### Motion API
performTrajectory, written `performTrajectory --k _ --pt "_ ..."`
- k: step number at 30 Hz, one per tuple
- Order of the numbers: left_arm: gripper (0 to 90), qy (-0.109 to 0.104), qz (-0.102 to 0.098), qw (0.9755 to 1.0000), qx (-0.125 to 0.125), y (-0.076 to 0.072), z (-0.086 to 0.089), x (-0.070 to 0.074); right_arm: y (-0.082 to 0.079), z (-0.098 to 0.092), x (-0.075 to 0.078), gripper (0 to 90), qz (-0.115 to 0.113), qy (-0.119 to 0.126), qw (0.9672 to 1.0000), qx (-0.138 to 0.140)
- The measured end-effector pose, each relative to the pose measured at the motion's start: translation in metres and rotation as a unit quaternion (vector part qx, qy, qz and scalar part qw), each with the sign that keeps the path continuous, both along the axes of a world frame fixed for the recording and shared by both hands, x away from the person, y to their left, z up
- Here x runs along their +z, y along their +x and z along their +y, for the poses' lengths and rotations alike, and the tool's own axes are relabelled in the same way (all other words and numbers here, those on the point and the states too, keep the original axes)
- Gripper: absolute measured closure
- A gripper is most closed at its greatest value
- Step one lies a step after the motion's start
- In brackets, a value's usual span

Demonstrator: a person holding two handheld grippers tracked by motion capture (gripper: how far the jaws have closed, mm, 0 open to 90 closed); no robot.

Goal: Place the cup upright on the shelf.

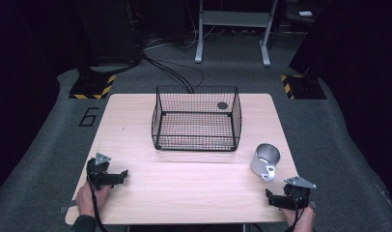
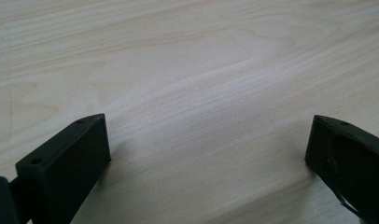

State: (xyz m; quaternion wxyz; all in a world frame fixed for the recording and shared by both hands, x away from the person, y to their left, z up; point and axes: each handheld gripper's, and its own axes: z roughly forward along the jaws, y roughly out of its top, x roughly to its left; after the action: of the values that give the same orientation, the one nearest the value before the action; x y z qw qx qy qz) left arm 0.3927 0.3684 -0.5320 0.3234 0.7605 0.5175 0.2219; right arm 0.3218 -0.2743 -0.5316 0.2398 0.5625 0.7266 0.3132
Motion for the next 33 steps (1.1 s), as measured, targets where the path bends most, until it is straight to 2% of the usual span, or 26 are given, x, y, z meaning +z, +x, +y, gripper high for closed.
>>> performTrajectory --k 2,3,5,6,10,13,14,16,17,18,20,21,23,28,33 --pt "0.0 0.001 -0.002 0.9999 -0.01 0.003 0.002 0.0 0.0 0.0 0.0 0.0 0.0 0.0 1.0 0.0" --pt "0.0 0.003 0.004 0.9998 -0.019 0.004 0.004 0.001 0.0 0.0 0.0 0.0 -0.001 0.002 1.0 -0.001" --pt "0.1 0.002 0.005 0.9998 -0.02 0.004 0.004 0.001 0.0 0.0 0.0 0.0 -0.002 0.001 1.0 -0.002" --pt "0.0 0.002 -0.002 0.9998 -0.017 0.004 0.003 0.0 0.0 0.001 0.0 0.0 -0.001 0.001 1.0 -0.002" --pt "0.0 0.002 -0.001 0.9996 -0.029 0.008 0.004 0.0 -0.001 -0.003 0.0 0.0 -0.001 0.001 0.9999 0.014" --pt "0.0 0.0 0.001 0.9997 -0.026 0.012 0.005 0.0 -0.001 -0.005 0.004 0.0 0.023 -0.006 0.9996 0.017" --pt "0.0 0.0 0.001 0.9997 -0.026 0.012 0.005 0.0 -0.001 -0.005 0.004 0.0 0.023 -0.006 0.9996 0.017" --pt "0.0 0.005 0.005 0.9994 -0.032 0.016 0.007 0.001 0.0 -0.005 0.007 0.0 0.044 -0.013 0.9988 0.016" --pt "0.0 0.001 -0.003 0.9996 -0.026 0.017 0.006 0.0 0.001 -0.004 0.008 0.0 0.046 -0.015 0.9988 0.013" --pt "0.0 0.004 0.005 0.9995 -0.031 0.017 0.007 0.001 0.001 -0.003 0.009 0.0 0.052 -0.012 0.9985 0.007" --pt "0.0 0.005 0.005 0.9994 -0.033 0.018 0.007 0.001 0.002 -0.003 0.009 0.0 0.054 -0.017 0.9984 0.01" --pt "0.0 0.004 0.001 0.9995 -0.03 0.018 0.007 0.001 0.002 -0.001 0.011 0.1 0.066 -0.016 0.9977 0.008" --pt "0.0 0.0 -0.004 0.9996 -0.028 0.018 0.006 0.0 0.001 0.001 0.013 0.7 0.061 -0.022 0.9979 0.008" --pt "0.0 0.002 -0.003 0.9996 -0.028 0.018 0.007 0.0 0.002 -0.001 0.028 0.0 0.059 0.007 0.9982 0.01" --pt "0.0 0.002 -0.003 0.9996 -0.028 0.018 0.007 0.0 0.003 0.0 0.05 0.0 0.051 0.009 0.9986 0.009"
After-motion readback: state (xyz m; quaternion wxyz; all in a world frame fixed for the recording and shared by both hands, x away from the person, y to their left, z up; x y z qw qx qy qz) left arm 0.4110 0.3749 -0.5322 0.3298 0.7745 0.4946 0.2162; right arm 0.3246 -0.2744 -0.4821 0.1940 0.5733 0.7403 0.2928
